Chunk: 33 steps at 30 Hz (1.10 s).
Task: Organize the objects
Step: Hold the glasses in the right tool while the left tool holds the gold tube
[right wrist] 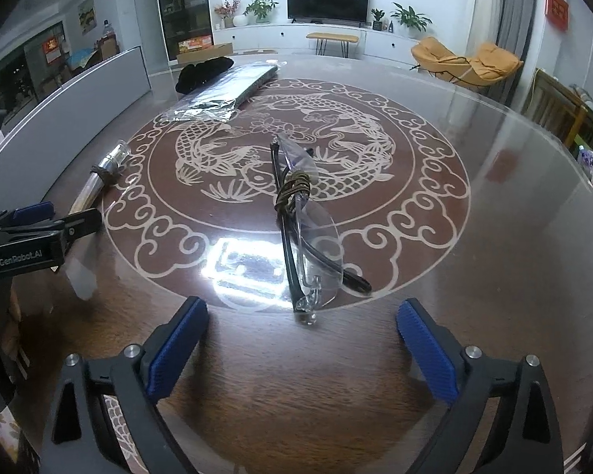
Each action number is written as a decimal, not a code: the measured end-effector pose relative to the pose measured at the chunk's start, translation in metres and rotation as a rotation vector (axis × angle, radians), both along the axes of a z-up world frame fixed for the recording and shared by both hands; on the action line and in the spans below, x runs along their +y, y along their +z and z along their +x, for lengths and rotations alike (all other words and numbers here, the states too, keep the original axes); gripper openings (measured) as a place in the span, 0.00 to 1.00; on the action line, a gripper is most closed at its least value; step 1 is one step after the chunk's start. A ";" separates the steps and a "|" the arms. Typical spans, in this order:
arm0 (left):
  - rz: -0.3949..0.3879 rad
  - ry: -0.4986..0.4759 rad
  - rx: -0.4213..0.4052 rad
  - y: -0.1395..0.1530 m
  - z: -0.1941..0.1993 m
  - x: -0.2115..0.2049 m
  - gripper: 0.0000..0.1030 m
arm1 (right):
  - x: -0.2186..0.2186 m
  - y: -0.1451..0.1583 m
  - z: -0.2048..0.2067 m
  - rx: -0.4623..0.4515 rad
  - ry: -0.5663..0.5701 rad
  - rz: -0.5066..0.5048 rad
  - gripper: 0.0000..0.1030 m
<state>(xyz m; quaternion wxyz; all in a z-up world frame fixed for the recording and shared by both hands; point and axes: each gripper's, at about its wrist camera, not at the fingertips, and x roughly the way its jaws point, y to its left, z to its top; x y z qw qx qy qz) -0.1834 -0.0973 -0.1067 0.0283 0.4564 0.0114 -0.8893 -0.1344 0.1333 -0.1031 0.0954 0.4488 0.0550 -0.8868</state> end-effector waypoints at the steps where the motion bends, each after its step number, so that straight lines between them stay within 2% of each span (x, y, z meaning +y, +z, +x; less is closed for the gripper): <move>1: 0.000 0.000 0.000 0.000 0.000 0.000 1.00 | 0.000 0.000 0.000 -0.002 -0.001 0.000 0.97; 17: 0.003 0.000 0.001 0.000 0.000 -0.001 1.00 | 0.001 -0.001 -0.001 -0.008 0.002 -0.003 1.00; 21: 0.000 -0.059 -0.025 0.000 0.000 0.000 1.00 | 0.011 0.001 0.001 -0.004 0.011 -0.087 1.00; 25: -0.002 -0.091 -0.048 -0.001 -0.001 0.002 1.00 | 0.024 0.005 -0.001 -0.028 0.035 -0.183 1.00; 33: -0.001 -0.091 -0.040 -0.001 -0.003 0.003 1.00 | 0.017 0.008 -0.012 -0.113 0.052 -0.151 1.00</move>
